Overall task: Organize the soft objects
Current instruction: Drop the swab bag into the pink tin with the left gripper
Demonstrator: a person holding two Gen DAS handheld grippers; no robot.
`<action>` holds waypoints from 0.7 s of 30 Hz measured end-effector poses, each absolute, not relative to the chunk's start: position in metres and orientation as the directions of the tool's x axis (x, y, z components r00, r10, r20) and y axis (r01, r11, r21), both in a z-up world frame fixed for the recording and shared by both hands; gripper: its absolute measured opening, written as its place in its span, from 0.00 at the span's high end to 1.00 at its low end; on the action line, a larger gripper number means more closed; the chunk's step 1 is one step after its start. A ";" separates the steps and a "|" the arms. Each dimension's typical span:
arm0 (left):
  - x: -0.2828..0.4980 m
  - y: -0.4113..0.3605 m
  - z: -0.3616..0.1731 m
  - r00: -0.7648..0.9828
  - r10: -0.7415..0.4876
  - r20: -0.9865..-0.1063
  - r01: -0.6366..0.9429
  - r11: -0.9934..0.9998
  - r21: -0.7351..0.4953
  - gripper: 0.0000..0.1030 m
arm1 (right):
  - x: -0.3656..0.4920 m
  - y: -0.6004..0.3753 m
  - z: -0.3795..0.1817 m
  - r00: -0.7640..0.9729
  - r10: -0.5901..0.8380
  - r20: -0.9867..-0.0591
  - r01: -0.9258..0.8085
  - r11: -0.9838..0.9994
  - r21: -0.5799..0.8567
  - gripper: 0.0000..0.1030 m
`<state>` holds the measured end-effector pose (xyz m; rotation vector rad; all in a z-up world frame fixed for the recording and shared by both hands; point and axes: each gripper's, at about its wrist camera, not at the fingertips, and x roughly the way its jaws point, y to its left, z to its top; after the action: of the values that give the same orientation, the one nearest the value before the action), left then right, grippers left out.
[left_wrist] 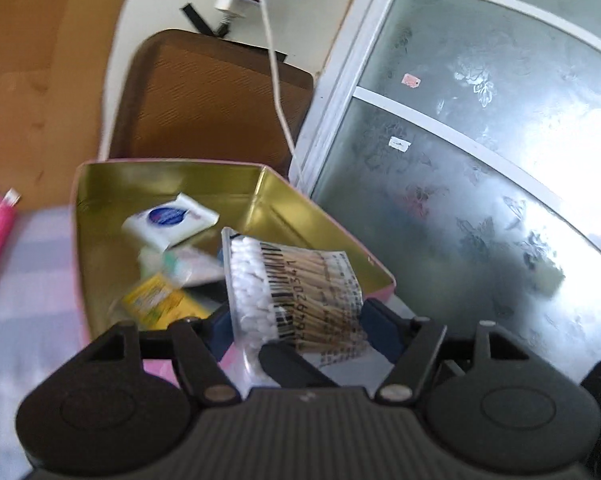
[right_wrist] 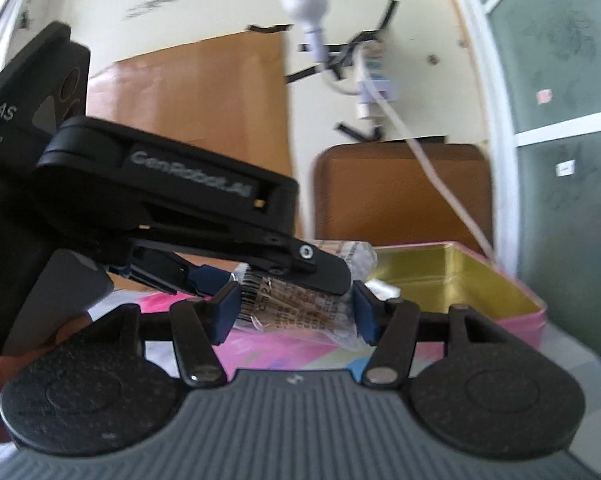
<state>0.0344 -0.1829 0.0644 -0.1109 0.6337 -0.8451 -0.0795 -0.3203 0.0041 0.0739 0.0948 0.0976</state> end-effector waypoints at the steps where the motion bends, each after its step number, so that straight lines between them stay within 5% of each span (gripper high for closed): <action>1: 0.040 -0.194 0.066 0.494 -0.726 -0.479 0.667 0.669 -0.327 0.34 | -0.073 -0.327 0.004 0.993 0.081 -0.091 -0.073 0.994 0.081 0.40; 10: 0.095 -0.270 0.048 0.514 -0.646 -0.564 0.631 0.730 -0.262 0.21 | -0.016 -0.365 -0.020 0.958 -0.201 -0.202 0.201 0.979 -0.018 0.33; 13: 0.095 -0.275 0.037 0.548 -0.591 -0.592 0.611 0.766 -0.199 0.11 | -0.026 -0.374 -0.020 0.965 -0.187 -0.183 0.197 0.979 0.042 0.30; 21: 0.076 -0.246 0.044 0.596 -0.587 -0.549 0.613 0.774 -0.162 0.09 | -0.054 -0.343 -0.021 0.980 -0.135 -0.144 0.141 0.989 0.033 0.31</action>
<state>0.0763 -0.2462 0.0442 0.0454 0.6205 -0.6965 -0.0538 -0.3427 -0.0205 0.0430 0.1423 -0.1390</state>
